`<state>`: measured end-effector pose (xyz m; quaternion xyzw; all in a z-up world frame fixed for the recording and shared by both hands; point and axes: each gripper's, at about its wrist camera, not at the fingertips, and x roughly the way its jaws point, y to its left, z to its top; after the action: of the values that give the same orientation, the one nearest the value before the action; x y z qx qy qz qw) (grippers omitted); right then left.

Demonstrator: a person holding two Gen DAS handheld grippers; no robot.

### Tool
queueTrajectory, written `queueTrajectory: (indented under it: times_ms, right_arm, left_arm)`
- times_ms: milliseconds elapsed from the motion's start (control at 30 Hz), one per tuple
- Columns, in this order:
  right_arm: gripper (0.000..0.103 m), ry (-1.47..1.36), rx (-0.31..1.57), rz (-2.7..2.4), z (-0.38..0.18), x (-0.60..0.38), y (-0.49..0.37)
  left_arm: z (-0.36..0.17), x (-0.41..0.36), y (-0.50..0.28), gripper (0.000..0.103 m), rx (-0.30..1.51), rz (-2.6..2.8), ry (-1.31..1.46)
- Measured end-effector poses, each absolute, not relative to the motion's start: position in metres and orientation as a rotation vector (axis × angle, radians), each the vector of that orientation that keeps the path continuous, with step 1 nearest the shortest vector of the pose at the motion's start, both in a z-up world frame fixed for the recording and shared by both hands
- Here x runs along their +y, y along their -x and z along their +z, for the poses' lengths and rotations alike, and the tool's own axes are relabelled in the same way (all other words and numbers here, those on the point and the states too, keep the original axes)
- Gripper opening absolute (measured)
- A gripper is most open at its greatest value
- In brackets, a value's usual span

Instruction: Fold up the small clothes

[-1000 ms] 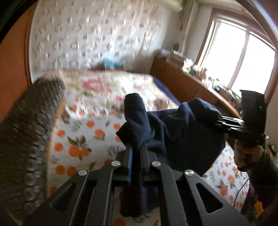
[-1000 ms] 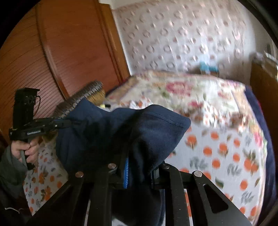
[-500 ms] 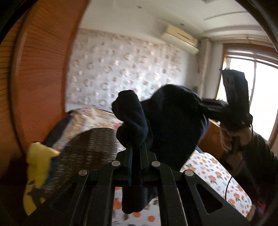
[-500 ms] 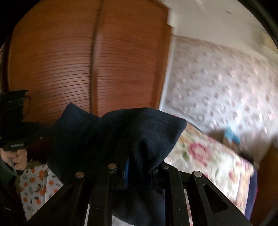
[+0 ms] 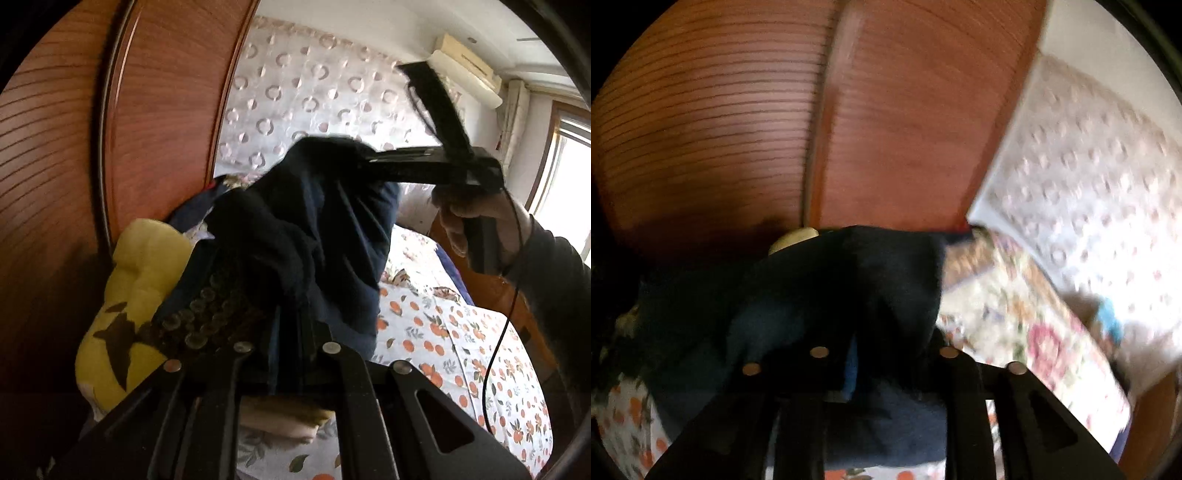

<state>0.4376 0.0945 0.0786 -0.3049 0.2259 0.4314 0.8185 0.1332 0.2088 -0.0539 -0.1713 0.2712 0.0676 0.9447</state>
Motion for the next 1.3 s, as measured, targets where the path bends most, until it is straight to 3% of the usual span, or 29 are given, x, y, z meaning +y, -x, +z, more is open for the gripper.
queueTrajectory:
  times_ms: [33, 67, 100, 133, 167, 267, 333, 400, 700, 800, 900, 1300]
  right_arm:
    - [0.036, 0.626, 0.495, 0.896, 0.077, 0.093, -0.441]
    - [0.044, 0.611, 0.493, 0.89, 0.08, 0.093, -0.44]
    - [0.055, 0.595, 0.48, 0.883, 0.082, 0.09, -0.436]
    - [0.058, 0.572, 0.47, 0.874, 0.085, 0.085, -0.429]
    - [0.06, 0.542, 0.478, 0.867, 0.087, 0.083, -0.423]
    - [0.06, 0.47, 0.489, 0.866, 0.087, 0.057, -0.402]
    - [0.06, 0.439, 0.478, 0.838, 0.083, 0.03, -0.378]
    - [0.06, 0.405, 0.467, 0.819, 0.074, 0.013, -0.351]
    - [0.065, 0.232, 0.442, 0.671, 0.059, -0.088, -0.225]
    - [0.079, 0.19, 0.427, 0.61, 0.058, -0.111, -0.19]
    - [0.083, 0.14, 0.405, 0.561, 0.061, -0.132, -0.156]
    - [0.084, 0.038, 0.297, 0.371, 0.073, -0.152, -0.055]
  left_arm:
    - [-0.054, 0.207, -0.13, 0.007, 0.558, 0.131, 0.348]
    - [-0.054, 0.208, -0.129, 0.009, 0.562, 0.135, 0.341]
    - [-0.053, 0.209, -0.124, 0.017, 0.562, 0.141, 0.327]
    - [-0.052, 0.208, -0.12, 0.031, 0.557, 0.143, 0.311]
    - [-0.05, 0.209, -0.119, 0.037, 0.55, 0.141, 0.3]
    - [-0.041, 0.198, -0.11, 0.051, 0.53, 0.116, 0.265]
    - [-0.035, 0.192, -0.106, 0.076, 0.519, 0.099, 0.238]
    - [-0.029, 0.181, -0.101, 0.083, 0.503, 0.079, 0.207]
    - [-0.001, 0.12, -0.077, 0.087, 0.455, 0.019, 0.111]
    - [0.007, 0.1, -0.069, 0.087, 0.445, -0.004, 0.097]
    - [0.017, 0.08, -0.063, 0.087, 0.425, -0.027, 0.084]
    - [0.046, 0.02, -0.042, 0.087, 0.372, -0.073, 0.057]
